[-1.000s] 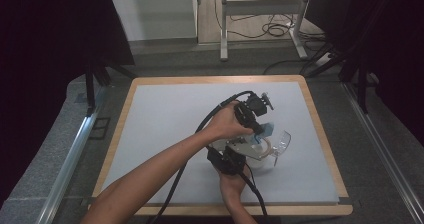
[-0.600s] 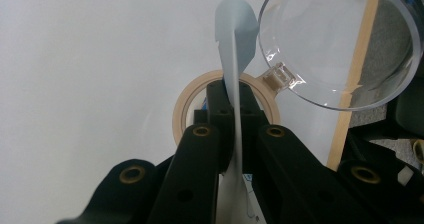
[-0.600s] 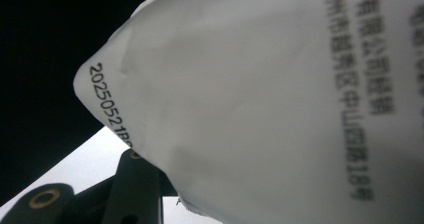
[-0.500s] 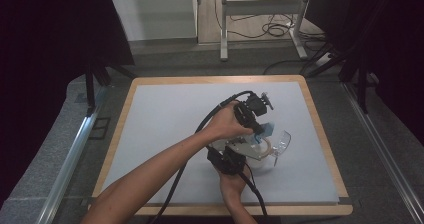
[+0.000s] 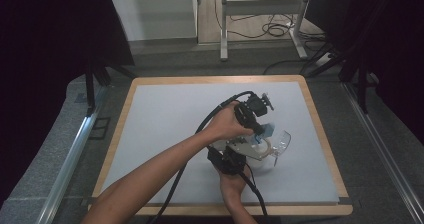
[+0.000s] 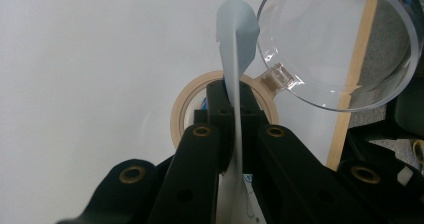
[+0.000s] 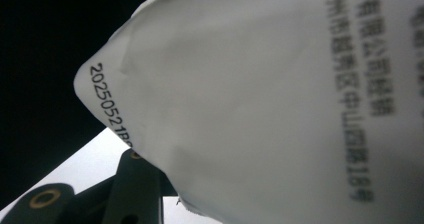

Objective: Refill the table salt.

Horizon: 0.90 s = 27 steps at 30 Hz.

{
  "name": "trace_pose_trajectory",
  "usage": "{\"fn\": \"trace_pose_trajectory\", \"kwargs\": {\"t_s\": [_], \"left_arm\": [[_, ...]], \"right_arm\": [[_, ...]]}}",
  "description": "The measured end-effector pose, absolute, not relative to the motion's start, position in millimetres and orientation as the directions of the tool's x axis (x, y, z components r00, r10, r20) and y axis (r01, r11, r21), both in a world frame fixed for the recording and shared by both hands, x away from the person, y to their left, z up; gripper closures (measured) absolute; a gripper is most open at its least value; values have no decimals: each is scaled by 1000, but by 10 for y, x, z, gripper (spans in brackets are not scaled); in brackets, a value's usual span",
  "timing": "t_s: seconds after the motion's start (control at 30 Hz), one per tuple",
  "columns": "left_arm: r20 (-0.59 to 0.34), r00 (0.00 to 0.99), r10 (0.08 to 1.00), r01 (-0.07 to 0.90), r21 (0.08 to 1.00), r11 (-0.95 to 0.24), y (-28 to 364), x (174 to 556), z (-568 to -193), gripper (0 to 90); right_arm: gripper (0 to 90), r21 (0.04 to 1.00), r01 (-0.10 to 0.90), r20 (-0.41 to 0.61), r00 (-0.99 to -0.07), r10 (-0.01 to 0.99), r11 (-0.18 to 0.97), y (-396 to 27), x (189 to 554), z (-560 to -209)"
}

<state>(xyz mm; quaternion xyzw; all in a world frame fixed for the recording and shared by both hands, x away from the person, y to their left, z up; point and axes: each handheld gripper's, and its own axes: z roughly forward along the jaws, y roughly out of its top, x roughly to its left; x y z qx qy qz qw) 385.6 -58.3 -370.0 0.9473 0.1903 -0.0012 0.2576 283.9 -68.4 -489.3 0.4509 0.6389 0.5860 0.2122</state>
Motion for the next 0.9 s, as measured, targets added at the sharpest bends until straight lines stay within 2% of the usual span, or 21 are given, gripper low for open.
{"fn": "trace_pose_trajectory", "kwargs": {"t_s": [0.9], "left_arm": [[-88,930,356,353,481,-803,-608,3839,-3657,900]], "right_arm": [[540,937,323,289,-495,820,-135,-671,2841,-4833]]}}
